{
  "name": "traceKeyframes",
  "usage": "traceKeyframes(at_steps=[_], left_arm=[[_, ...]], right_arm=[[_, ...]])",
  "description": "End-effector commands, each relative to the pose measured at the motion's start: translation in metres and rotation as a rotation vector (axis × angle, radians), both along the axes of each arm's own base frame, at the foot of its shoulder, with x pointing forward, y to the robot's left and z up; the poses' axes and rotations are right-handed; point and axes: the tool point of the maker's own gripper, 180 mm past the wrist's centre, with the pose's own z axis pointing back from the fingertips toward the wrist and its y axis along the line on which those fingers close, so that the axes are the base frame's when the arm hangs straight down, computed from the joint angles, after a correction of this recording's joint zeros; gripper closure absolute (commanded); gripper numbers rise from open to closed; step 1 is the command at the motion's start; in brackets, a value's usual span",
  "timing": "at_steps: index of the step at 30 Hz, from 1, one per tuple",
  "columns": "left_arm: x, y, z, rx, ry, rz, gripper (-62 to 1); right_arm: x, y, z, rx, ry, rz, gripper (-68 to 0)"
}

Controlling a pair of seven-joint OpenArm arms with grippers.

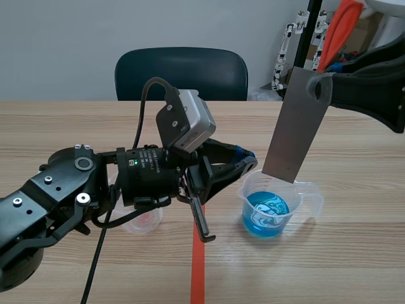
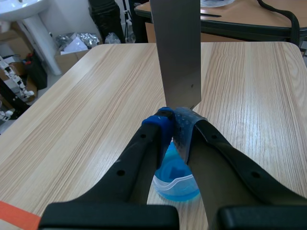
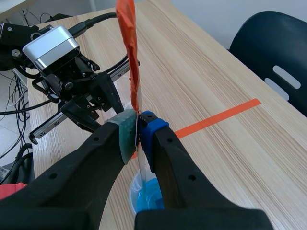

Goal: Do the redox reaction experiment. raise the plate out of the solution

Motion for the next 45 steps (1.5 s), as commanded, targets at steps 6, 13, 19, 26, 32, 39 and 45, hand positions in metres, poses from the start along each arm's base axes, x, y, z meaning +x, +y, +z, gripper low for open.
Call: traceKeyframes(at_steps=[6, 13, 19, 26, 32, 39, 45], left_arm=[[0.006, 0.0, 0.017, -0.052, -0.021, 0.009, -3.2], [0.0, 0.001, 0.01, -0.05, 0.003, 0.014, -3.2], [-0.006, 0.001, 0.004, -0.051, 0.026, 0.013, -3.2], [-0.011, 0.001, -0.001, -0.044, 0.04, 0.012, -3.2], [-0.011, 0.001, -0.003, -0.043, 0.044, 0.013, -3.2], [-0.011, 0.002, -0.003, -0.044, 0.047, 0.017, -3.1], [-0.001, 0.012, -0.001, -0.045, 0.037, 0.056, -3.1]], right_arm=[[0.005, -0.001, 0.016, 0.022, -0.044, -0.003, -0.6], [0.005, -0.001, 0.016, 0.022, -0.044, -0.003, -0.6], [0.005, -0.001, 0.015, 0.019, -0.042, -0.003, -0.6], [0.005, -0.001, 0.015, 0.019, -0.042, -0.002, -0.6], [0.005, -0.001, 0.015, 0.019, -0.042, -0.002, -0.6], [0.005, -0.001, 0.015, 0.019, -0.042, -0.002, -0.6], [0.005, -0.001, 0.015, 0.019, -0.042, -0.002, -0.6]])
